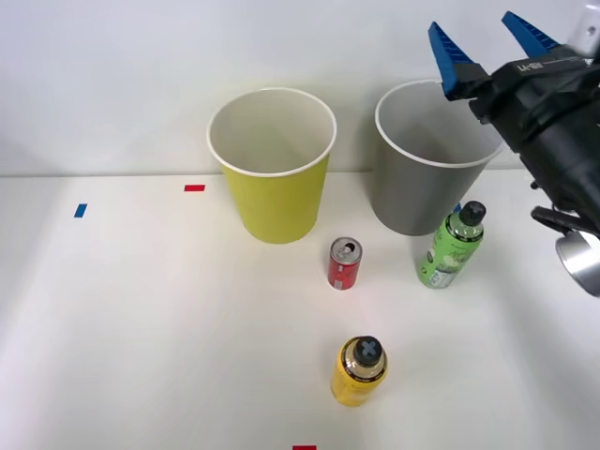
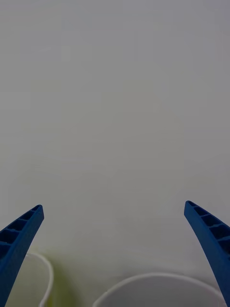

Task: Put cans in the gray bin, plastic bottles in the light green bin

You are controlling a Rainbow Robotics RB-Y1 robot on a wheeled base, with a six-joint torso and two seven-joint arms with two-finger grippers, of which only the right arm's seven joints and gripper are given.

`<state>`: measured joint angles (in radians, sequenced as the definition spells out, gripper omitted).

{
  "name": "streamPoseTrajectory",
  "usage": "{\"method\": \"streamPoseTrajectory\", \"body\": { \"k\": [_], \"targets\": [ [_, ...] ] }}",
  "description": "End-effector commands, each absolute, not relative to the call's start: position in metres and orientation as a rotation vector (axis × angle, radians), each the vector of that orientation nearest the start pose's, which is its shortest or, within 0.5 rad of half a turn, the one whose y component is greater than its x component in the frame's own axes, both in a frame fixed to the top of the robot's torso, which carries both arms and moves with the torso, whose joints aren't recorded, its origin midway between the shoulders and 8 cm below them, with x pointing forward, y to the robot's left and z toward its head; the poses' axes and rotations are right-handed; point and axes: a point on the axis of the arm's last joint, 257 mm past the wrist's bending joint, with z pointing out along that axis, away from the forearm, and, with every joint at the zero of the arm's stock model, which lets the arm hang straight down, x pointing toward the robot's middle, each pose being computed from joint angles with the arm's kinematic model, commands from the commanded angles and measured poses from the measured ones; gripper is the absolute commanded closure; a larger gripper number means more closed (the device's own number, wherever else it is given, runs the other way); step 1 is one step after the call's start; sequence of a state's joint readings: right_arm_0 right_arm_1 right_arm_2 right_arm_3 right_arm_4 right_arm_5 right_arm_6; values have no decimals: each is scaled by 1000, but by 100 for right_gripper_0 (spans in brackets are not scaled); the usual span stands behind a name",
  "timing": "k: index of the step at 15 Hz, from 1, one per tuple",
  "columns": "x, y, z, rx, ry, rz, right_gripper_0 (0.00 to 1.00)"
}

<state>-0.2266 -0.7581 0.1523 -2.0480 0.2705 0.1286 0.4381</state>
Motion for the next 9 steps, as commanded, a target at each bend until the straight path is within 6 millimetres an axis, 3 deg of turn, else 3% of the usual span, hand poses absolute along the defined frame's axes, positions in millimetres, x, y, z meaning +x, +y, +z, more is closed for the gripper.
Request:
{"method": "streamPoseTrajectory", "body": {
  "k": [1,5,7,9],
  "targets": [
    [492,-223,66,-211,1188,377,0],
    [449,-269,55,-146,1190,349,0],
    [428,-291,35,-59,1217,352,0],
    [414,-308,1,25,1264,350,0]
  ]
}}
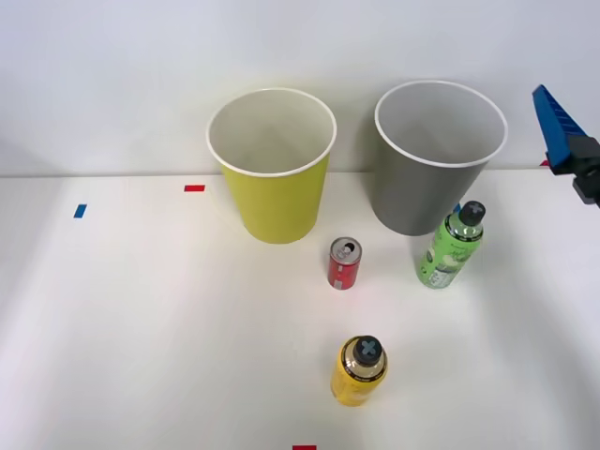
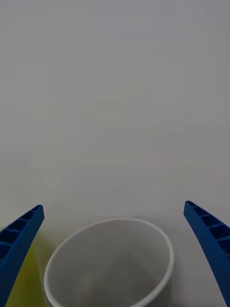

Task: Put cans in the gray bin, plastic bottles in the light green bin

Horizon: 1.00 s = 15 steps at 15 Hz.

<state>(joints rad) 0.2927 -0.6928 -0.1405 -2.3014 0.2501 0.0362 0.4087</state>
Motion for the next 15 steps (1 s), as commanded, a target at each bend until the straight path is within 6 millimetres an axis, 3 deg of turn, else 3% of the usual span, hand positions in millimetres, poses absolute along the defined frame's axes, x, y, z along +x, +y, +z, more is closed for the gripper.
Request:
{"method": "streamPoseTrajectory", "body": {
  "k": [1,3,12,15],
  "targets": [
    [408,-317,-17,62,1290,334,0],
    [399,-326,-38,91,1323,287,0],
    [373,-335,-141,314,1500,166,0],
    [377,-339,-165,254,1484,154,0]
  ]
}}
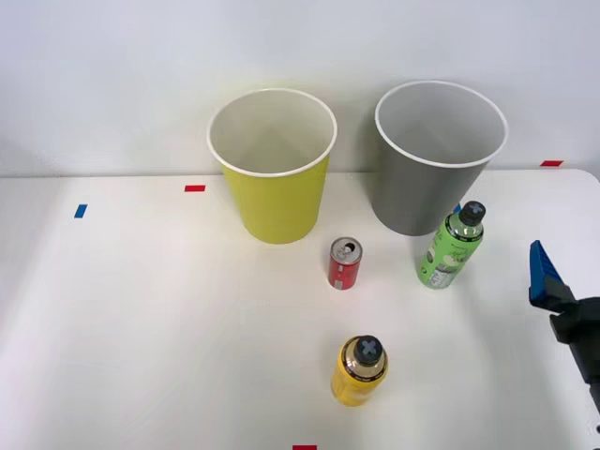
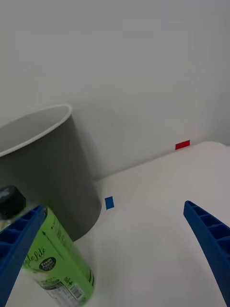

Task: Put cans in the gray bin, plastic bottles in the light green bin

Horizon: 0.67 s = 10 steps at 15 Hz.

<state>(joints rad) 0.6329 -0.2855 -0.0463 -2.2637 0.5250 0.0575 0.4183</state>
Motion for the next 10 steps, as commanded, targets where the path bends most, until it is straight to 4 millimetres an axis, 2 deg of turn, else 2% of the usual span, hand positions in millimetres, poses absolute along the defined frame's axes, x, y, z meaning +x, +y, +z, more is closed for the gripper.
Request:
{"method": "streamPoseTrajectory", "body": {
  "k": [1,2,10],
  "targets": [
    [378,-339,-175,239,1475,169,0],
    [378,-340,-183,236,1477,174,0],
    [360,-338,-207,231,1515,105,0]
  ]
}}
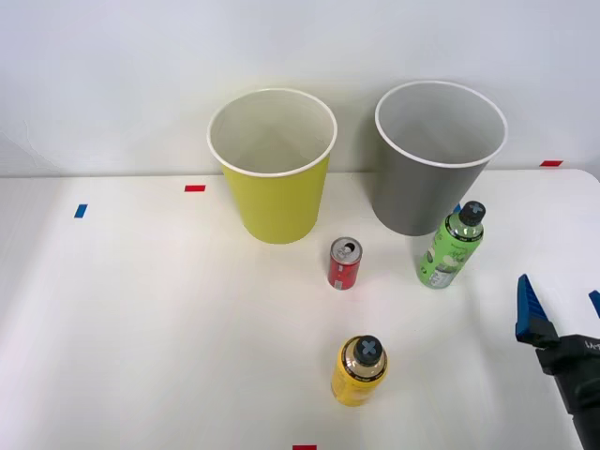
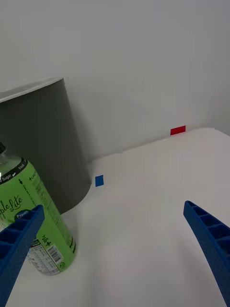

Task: Put cans in the gray bin, plastic bottles in the light green bin

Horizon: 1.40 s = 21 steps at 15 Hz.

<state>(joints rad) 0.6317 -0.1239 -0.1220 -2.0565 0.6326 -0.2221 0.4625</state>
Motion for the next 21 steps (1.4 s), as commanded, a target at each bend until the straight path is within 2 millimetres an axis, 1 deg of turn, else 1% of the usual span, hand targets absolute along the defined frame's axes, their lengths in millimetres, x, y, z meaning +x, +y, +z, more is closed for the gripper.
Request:
{"method": "streamPoseTrajectory", "body": {
  "k": [1,2,4,5,9,11,14,15,17,19,21],
  "targets": [
    [359,-334,-215,223,1526,112,0],
    [358,-330,-223,193,1517,125,0],
    [357,-329,-224,90,1483,37,0],
    [355,-325,-225,56,1482,1,0],
    [340,-291,-235,-92,1479,-77,0],
    [332,-275,-240,-129,1481,-84,0],
    [317,-256,-246,-194,1480,-101,0],
    [309,-249,-252,-192,1496,-83,0],
    [299,-236,-254,-208,1493,-48,0],
    [289,-229,-253,-231,1484,-24,0],
    [277,-228,-254,-240,1483,-13,0]
  ]
}}
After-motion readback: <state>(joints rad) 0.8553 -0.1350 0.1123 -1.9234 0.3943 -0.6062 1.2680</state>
